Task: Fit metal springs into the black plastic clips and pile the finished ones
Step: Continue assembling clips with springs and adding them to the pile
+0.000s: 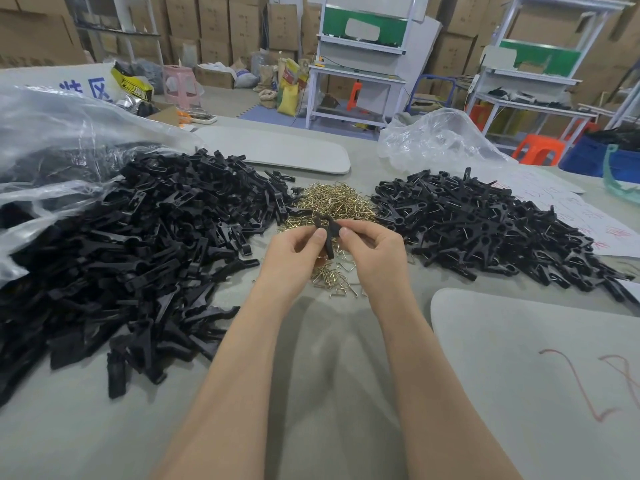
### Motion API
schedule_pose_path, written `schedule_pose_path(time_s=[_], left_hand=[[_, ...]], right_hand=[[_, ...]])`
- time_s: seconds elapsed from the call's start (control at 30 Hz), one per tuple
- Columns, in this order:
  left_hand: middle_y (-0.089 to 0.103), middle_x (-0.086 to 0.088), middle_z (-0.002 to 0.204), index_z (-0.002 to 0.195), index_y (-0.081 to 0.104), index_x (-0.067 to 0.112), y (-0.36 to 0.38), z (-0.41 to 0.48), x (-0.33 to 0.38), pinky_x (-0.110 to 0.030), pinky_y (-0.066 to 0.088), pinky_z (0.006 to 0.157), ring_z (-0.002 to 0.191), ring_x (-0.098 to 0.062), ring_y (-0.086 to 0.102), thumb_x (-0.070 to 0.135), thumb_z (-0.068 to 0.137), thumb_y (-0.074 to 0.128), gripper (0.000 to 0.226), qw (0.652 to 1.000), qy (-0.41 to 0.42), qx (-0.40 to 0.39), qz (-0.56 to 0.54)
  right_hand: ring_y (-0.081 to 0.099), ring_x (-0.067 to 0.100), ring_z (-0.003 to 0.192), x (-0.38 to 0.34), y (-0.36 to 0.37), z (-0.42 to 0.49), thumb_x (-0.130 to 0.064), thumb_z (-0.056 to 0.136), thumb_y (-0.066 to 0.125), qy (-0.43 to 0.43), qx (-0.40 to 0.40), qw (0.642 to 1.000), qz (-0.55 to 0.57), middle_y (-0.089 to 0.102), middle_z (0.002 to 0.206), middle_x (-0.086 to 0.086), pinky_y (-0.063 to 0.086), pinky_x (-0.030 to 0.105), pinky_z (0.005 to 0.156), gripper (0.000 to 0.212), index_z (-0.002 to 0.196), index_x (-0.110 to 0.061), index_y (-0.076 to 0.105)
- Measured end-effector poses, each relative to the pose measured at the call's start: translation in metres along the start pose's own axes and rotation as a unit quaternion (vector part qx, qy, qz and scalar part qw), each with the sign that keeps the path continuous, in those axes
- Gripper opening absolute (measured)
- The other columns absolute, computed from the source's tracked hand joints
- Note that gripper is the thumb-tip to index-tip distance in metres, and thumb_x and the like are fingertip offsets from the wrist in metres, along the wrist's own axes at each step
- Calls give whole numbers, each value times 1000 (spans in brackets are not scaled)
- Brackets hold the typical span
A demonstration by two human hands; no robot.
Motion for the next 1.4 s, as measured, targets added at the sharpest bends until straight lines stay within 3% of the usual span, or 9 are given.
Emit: schedule_pose_path(time_s=[0.33,0.47,0.57,0.63,0.73,0.8,0.9,1.07,1.4], left_hand=[[66,1,78,82,68,25,2,-2,-1,-42,52,87,73,-11,60,19,97,52,23,998,-29,5,49],[58,0,67,80,66,12,-2,-1,2,-31,47,67,64,-15,51,24,95,53,24,987,-23,28,153],[52,8,58,65,57,17,-27,-5,8,-22,33,51,56,-8,47,30,90,54,28,941,-11,157,301],[60,4,72,76,62,19,-45,-9,13,-26,33,58,68,-16,53,31,90,53,20,908,-15,232,349],[60,-7,113,119,58,14,-62,-9,11,-30,36,76,100,-25,56,19,93,52,27,893,-25,289,344],[54,-11,124,127,51,10,-67,-10,9,-35,38,86,111,-28,52,9,92,51,35,889,-29,292,352],[50,-10,125,117,58,17,-66,-10,3,-43,31,98,119,-32,42,10,87,56,31,846,-89,245,464],[43,-3,130,120,57,27,-64,-11,-7,-41,23,98,121,-30,33,10,85,55,39,797,-156,183,554],[62,-5,112,118,57,23,-68,-8,-5,-40,27,91,110,-28,51,7,90,47,34,813,-123,214,527]], right_hand=[[68,13,85,6,1,1,-2,86,64,29,-20,999,2,72,84,-1,55,24,81,20,83,-21,66],[67,28,92,11,7,-1,-1,86,65,42,-12,999,-15,68,90,13,54,40,89,16,82,-16,61],[65,25,89,15,7,-2,-3,86,64,47,12,998,-36,65,86,6,55,36,85,15,83,-17,59],[65,24,88,18,4,-2,-5,87,63,59,24,997,-40,64,86,2,55,33,82,15,86,-18,58],[66,25,89,19,4,-2,-4,88,62,68,25,997,-33,63,86,1,55,35,83,15,87,-19,57],[66,25,89,18,5,-3,-3,88,61,70,22,997,-29,63,85,1,56,35,83,15,87,-18,57],[66,20,80,20,3,-3,-2,89,60,76,25,997,-24,63,81,0,56,31,79,14,88,-16,57],[64,13,71,22,1,-2,-1,89,59,84,26,996,-25,62,80,-2,56,27,75,15,87,-16,57],[65,15,70,23,4,-3,-4,90,59,78,17,996,-36,63,86,3,57,34,78,11,89,-15,58]])
Point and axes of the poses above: each hand's wrist, its own z-axis towards the middle knuckle, its own y-axis out of the palm, x = y × z, the point moved 5 cm from there along z, towards the middle knuckle
